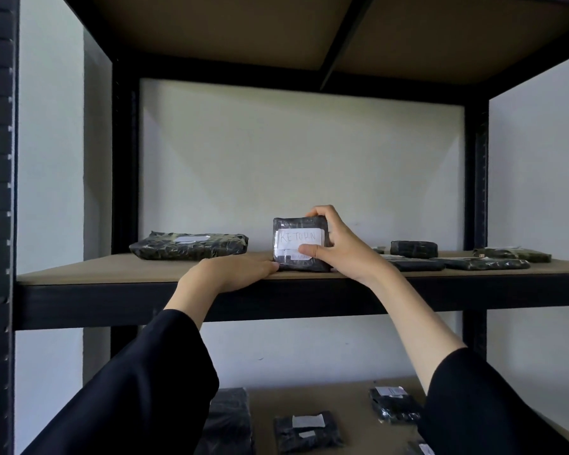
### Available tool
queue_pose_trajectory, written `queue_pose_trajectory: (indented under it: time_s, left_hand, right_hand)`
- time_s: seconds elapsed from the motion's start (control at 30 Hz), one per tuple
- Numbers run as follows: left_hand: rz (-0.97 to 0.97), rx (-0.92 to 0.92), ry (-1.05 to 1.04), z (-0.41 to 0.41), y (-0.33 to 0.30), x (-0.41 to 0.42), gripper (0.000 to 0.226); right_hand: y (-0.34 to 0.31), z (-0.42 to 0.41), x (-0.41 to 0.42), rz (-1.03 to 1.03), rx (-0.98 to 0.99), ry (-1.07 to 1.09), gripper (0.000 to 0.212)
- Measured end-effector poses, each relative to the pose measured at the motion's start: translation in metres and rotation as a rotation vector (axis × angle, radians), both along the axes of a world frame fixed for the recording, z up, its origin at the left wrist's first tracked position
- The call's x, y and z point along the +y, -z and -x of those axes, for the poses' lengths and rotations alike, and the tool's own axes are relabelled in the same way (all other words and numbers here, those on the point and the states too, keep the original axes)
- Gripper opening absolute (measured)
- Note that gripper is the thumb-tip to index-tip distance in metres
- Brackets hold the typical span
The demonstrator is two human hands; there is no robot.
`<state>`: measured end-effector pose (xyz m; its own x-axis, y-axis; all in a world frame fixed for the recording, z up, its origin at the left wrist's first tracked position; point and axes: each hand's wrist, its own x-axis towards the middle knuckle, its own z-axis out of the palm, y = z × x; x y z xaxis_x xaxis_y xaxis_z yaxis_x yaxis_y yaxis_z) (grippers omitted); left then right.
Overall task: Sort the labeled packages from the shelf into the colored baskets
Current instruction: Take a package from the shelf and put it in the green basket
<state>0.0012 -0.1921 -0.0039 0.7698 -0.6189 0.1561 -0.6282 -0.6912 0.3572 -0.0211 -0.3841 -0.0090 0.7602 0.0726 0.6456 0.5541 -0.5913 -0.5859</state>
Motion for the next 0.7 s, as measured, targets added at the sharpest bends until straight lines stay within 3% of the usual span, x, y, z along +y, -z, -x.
queue_pose_trajectory:
  time_s: [0.17,0.3,0.53,0.7]
  left_hand:
    - [-0.011,-0.054,-0.020,0.000,0.000,0.000,0.039]
    - [-0.077,-0.167,-0.225,-0.009,0.007,0.004,0.042]
    - [0.067,-0.655,-0.341,0.006,0.020,0.002,0.049]
    - [0.134,-0.814,-0.256,0.021,0.029,0.028,0.042]
  right_hand:
    - [0.000,0.002,-0.002,0.003,-0.011,-0.073,0.049]
    - [0.001,0.001,-0.002,0.006,-0.034,-0.079,0.049]
    - [0.004,0.007,0.004,0.094,-0.139,0.024,0.050]
    - [0.007,0.031,0.027,0.045,-0.235,0.008,0.050]
